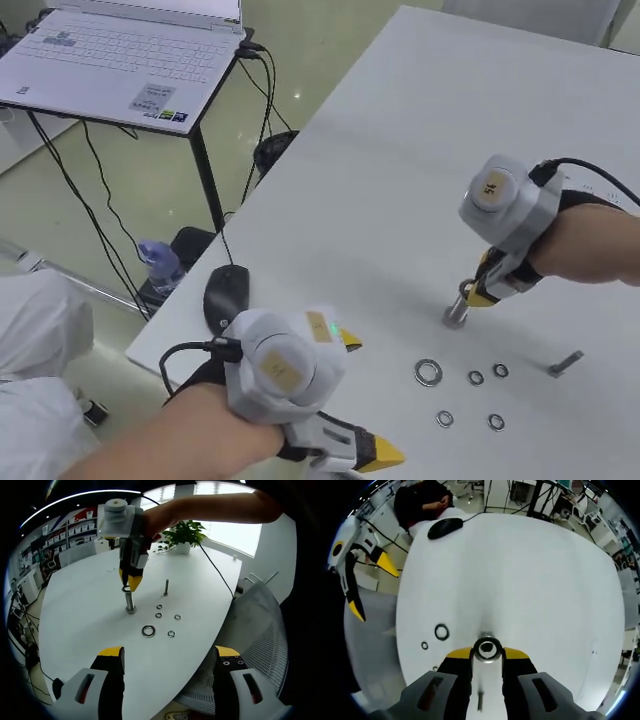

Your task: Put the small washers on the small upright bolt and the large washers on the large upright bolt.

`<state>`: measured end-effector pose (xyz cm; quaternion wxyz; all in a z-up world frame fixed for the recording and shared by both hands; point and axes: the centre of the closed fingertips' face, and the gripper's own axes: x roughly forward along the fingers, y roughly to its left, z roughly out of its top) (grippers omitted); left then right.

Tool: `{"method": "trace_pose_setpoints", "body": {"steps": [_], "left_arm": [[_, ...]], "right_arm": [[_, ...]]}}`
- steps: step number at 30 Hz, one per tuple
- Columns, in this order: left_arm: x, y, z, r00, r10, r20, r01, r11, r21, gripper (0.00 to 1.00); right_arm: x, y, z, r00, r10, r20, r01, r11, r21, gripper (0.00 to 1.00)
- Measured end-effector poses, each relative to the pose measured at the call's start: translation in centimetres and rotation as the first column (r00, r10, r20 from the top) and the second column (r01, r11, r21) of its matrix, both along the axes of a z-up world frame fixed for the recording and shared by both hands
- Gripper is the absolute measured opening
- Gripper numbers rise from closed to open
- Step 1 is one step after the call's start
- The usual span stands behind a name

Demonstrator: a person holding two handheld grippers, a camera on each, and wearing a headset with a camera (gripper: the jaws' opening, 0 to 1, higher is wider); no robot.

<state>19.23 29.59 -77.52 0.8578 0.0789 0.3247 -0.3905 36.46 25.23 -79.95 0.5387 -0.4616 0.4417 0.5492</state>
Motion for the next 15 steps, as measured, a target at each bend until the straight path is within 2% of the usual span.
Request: {"method": "trace_pose_setpoints", "body": {"steps": [2,15], "left_arm": [[0.0,0.0,0.0,1.000,-0.003,0.001,0.003,1.000,0.002,0.71],[-0.2,-0.2,-0.3,1.000,-0.012,-0.005,0.012,1.000,-0.001,0.71]], "right_arm": [[-0.2,0.0,-0.2,1.000,-0.008,-0.015,0.008,1.000,-0.005,0.21],[-0.2,0.4,-1.7,1.000,-0.008,-0.020,0.007,1.000,-0.021,0.21]]}}
